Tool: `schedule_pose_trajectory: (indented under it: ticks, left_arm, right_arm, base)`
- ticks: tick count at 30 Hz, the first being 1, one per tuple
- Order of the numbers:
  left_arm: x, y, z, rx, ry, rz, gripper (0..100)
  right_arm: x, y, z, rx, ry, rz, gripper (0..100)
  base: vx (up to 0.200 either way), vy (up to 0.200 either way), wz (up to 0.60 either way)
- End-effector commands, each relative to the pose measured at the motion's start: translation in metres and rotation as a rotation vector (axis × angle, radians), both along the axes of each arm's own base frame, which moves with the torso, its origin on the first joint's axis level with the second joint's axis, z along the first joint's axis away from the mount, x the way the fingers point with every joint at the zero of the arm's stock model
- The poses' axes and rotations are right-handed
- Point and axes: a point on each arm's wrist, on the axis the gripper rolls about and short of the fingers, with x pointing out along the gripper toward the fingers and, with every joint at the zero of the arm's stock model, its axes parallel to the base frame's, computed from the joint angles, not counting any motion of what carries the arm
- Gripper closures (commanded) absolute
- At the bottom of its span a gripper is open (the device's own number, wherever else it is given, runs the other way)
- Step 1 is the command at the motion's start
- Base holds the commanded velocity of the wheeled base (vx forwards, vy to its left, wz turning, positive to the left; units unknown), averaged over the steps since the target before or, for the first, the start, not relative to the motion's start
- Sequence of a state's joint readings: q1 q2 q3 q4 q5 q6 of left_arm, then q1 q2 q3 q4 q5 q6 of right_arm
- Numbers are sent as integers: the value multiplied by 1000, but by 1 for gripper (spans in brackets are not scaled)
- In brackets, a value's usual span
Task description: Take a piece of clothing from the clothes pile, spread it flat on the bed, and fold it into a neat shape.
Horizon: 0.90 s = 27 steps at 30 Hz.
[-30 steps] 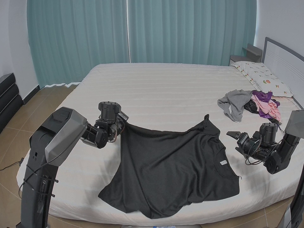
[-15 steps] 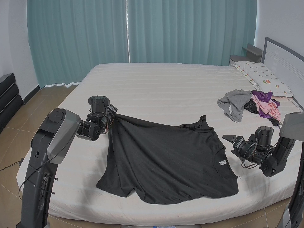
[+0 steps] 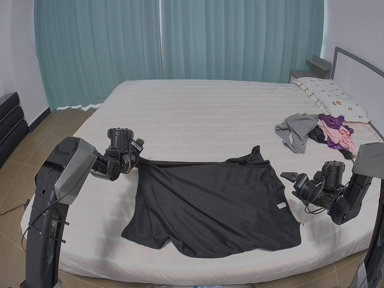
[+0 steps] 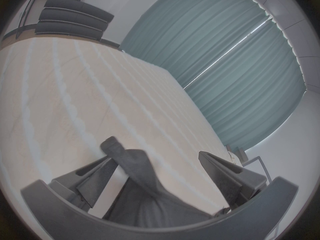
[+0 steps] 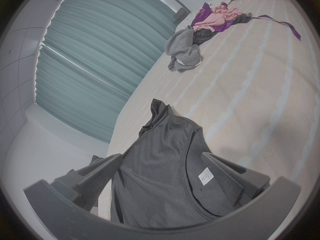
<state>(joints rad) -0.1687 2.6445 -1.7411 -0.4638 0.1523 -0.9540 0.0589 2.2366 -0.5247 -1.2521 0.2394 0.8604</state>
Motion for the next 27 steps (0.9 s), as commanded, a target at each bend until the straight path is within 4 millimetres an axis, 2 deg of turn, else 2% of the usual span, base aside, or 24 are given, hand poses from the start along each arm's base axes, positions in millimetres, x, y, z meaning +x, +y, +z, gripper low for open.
schedule_pose_trajectory:
  ticks: [1,6,7,8,11,15,20,27]
  left_arm:
    - [-30,16,28,-47,63,-70,0]
    - [-74,21,49,-123,136,-121,0]
    - [-74,21,49,-123,136,-121,0]
    - [-91,22,53,-153,167,-139,0]
    - [-119,23,54,-189,230,-172,0]
    - [-149,23,46,-255,321,-179,0]
    - [-174,19,27,-301,346,-187,0]
    - [-198,17,20,-298,318,-215,0]
  right_arm:
    - [-3,-1,0,0,8,-1,0]
    - [-8,-3,-1,1,10,-4,0]
    - [-8,-3,-1,1,10,-4,0]
    - [-10,-2,-1,1,5,-3,0]
    - [-13,-1,-1,1,2,2,0]
    - [-16,-1,-3,-1,14,4,0]
    - [-18,-1,-3,0,20,4,0]
    - [-21,-1,-5,-1,31,4,0]
  base:
    - [0,0,0]
    - [0,0,0]
    - [0,0,0]
    - [0,0,0]
    - [0,0,0]
    - [0,0,0]
    - [0,0,0]
    - [-200,0,0]
